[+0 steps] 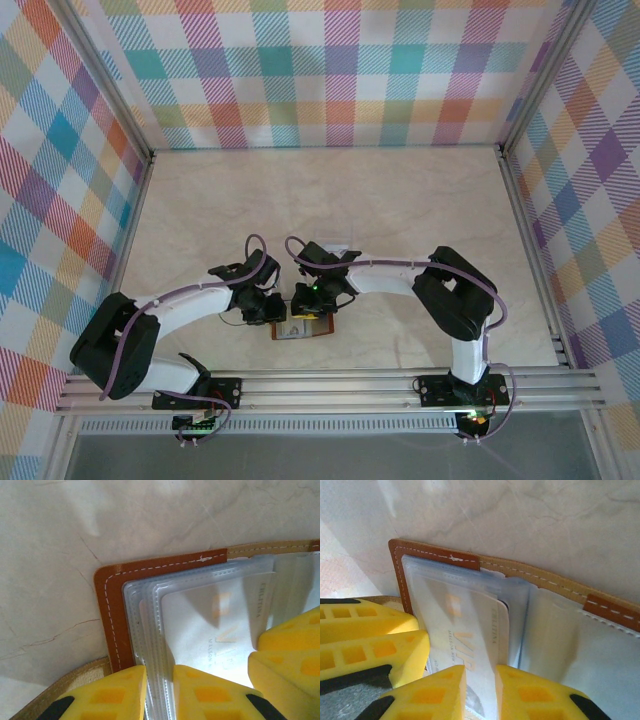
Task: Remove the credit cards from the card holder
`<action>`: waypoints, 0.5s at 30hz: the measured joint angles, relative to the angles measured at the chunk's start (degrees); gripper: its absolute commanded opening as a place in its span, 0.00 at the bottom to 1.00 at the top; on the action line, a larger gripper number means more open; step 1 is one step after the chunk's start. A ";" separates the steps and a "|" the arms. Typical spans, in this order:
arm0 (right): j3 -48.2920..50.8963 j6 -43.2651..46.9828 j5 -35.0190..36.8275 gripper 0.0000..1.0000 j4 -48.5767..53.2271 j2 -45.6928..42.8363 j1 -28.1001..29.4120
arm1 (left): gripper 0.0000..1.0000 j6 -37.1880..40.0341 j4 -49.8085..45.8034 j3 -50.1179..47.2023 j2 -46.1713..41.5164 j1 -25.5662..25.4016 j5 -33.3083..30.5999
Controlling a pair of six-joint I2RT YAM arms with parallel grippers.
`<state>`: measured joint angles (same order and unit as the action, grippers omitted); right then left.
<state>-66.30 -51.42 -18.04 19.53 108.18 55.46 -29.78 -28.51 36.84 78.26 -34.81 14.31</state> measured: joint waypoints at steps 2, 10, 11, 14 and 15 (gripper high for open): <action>0.00 0.00 0.20 0.25 0.02 -0.02 0.00 | 0.22 0.00 0.02 -0.07 -0.11 0.00 -0.02; 0.22 0.07 1.05 0.26 2.08 -1.53 -0.02 | 0.22 0.00 -0.79 -0.17 -1.05 -0.04 -1.20; 0.22 0.07 1.05 0.26 2.16 -1.62 0.00 | 0.22 0.00 -1.40 -0.17 -1.46 -0.04 -1.62; 0.22 0.07 1.03 0.26 2.21 -1.68 -0.02 | 0.22 -0.07 -2.75 -0.17 -3.06 -0.04 -2.05; 0.22 0.07 0.96 0.25 2.19 -1.70 -0.02 | 0.22 -0.11 -3.10 -0.17 -3.63 -0.04 -2.16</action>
<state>-66.08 -51.35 -17.08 21.71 106.48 55.44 -29.89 -31.62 36.67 74.63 -34.85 12.14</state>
